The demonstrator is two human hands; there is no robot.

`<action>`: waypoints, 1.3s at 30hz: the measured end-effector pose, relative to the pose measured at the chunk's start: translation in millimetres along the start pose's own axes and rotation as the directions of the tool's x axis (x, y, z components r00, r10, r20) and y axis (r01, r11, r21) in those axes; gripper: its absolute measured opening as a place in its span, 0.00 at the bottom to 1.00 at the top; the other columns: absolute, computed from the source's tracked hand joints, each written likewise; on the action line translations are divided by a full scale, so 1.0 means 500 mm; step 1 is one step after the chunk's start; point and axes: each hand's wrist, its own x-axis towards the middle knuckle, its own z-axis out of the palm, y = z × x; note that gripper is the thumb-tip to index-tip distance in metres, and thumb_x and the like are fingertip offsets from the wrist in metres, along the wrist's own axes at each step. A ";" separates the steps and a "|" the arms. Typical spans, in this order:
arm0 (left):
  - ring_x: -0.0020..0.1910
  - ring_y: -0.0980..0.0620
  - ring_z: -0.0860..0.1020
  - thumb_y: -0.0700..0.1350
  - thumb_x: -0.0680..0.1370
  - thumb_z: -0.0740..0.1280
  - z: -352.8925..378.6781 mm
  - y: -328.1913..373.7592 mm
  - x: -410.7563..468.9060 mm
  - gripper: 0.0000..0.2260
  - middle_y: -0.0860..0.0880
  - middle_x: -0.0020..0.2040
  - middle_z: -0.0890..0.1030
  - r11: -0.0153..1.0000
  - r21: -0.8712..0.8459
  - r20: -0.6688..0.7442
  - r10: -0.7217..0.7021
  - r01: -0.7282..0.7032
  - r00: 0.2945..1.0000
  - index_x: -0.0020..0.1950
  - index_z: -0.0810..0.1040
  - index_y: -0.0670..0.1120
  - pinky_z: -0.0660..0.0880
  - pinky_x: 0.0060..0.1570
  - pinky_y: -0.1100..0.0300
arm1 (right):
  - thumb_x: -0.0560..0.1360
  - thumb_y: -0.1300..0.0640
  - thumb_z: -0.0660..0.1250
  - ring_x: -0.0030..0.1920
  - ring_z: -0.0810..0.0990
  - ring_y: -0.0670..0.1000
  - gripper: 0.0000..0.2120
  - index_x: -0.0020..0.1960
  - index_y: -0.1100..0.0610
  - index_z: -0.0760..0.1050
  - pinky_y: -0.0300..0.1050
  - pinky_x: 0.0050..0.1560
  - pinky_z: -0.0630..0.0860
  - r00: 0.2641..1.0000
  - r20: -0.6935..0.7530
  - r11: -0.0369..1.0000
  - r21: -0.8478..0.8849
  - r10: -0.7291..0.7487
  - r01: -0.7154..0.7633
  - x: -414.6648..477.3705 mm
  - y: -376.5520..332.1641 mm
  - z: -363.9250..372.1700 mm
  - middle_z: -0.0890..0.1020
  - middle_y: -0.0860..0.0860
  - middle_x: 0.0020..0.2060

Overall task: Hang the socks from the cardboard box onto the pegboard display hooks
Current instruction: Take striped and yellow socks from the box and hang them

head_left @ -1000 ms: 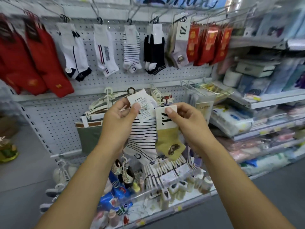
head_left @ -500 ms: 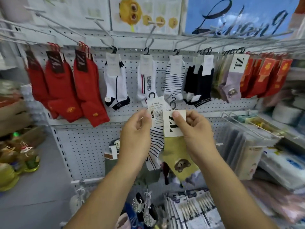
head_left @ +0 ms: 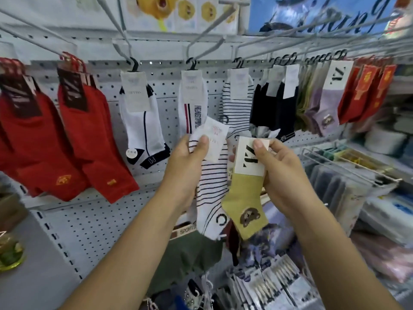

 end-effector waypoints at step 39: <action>0.54 0.49 0.82 0.50 0.84 0.63 0.216 0.069 0.338 0.09 0.51 0.56 0.83 0.873 0.409 -0.087 0.327 -0.265 0.941 0.61 0.77 0.50 0.80 0.58 0.45 | 0.79 0.49 0.70 0.53 0.84 0.67 0.14 0.57 0.59 0.80 0.73 0.57 0.76 0.992 -0.020 0.990 -0.081 -0.121 0.119 0.234 -0.109 -0.166 0.85 0.64 0.50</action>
